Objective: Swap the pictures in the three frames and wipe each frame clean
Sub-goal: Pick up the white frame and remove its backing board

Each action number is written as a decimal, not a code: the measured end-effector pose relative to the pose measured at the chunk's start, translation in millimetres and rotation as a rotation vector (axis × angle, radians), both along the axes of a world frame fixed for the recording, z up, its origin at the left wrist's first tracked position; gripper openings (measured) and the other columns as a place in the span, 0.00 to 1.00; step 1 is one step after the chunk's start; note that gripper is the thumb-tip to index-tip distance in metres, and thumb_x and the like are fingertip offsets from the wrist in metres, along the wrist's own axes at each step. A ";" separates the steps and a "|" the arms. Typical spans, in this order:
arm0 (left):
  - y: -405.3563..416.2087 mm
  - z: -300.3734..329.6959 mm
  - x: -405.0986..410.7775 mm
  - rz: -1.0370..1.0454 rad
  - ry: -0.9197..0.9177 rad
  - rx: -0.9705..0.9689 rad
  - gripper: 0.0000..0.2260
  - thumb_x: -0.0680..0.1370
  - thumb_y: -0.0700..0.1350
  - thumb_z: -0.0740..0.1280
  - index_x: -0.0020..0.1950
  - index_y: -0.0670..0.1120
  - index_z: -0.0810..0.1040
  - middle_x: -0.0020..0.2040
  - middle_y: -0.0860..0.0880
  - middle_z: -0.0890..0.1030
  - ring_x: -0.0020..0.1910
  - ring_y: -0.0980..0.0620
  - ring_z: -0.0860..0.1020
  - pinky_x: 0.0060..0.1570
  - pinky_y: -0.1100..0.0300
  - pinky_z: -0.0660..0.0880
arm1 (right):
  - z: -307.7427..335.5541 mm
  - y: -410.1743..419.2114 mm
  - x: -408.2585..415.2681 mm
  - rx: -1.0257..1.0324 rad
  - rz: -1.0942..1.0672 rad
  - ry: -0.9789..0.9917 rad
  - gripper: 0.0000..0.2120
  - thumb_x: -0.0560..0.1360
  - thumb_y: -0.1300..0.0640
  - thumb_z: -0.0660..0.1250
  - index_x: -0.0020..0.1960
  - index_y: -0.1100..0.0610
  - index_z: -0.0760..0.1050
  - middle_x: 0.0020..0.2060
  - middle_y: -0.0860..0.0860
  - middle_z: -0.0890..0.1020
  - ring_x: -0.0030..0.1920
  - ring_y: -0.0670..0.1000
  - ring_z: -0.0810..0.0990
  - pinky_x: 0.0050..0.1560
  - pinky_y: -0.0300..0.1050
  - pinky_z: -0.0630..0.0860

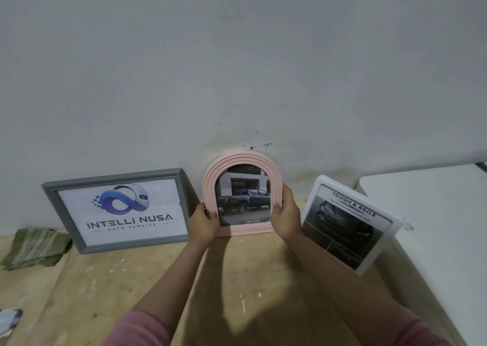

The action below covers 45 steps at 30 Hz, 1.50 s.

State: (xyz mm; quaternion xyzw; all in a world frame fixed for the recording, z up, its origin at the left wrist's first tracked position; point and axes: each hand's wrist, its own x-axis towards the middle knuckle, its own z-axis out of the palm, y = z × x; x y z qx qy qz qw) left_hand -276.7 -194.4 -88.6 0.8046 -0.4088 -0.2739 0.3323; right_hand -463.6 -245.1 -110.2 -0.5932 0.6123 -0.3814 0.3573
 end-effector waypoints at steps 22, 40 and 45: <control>12.4 38.1 -99.6 -0.342 0.144 0.278 0.18 0.73 0.46 0.68 0.58 0.37 0.74 0.54 0.37 0.79 0.52 0.41 0.79 0.49 0.52 0.78 | 34.0 110.5 -53.5 -0.322 -0.565 -0.061 0.10 0.71 0.64 0.60 0.48 0.64 0.79 0.41 0.56 0.81 0.39 0.50 0.77 0.43 0.36 0.72; -41.7 29.0 -197.5 -0.517 0.461 -0.036 0.33 0.78 0.64 0.43 0.51 0.46 0.82 0.46 0.46 0.85 0.49 0.48 0.82 0.58 0.50 0.76 | 5.8 104.1 -143.3 -0.090 -0.627 -0.117 0.16 0.80 0.49 0.48 0.37 0.55 0.62 0.31 0.50 0.69 0.32 0.48 0.67 0.35 0.46 0.66; -50.6 16.6 -198.9 -0.494 0.429 -0.055 0.35 0.73 0.68 0.43 0.49 0.48 0.82 0.46 0.47 0.85 0.48 0.47 0.82 0.57 0.47 0.76 | 4.6 102.9 -143.9 -0.104 -0.603 -0.153 0.16 0.82 0.57 0.50 0.35 0.54 0.61 0.29 0.49 0.68 0.29 0.46 0.66 0.31 0.37 0.64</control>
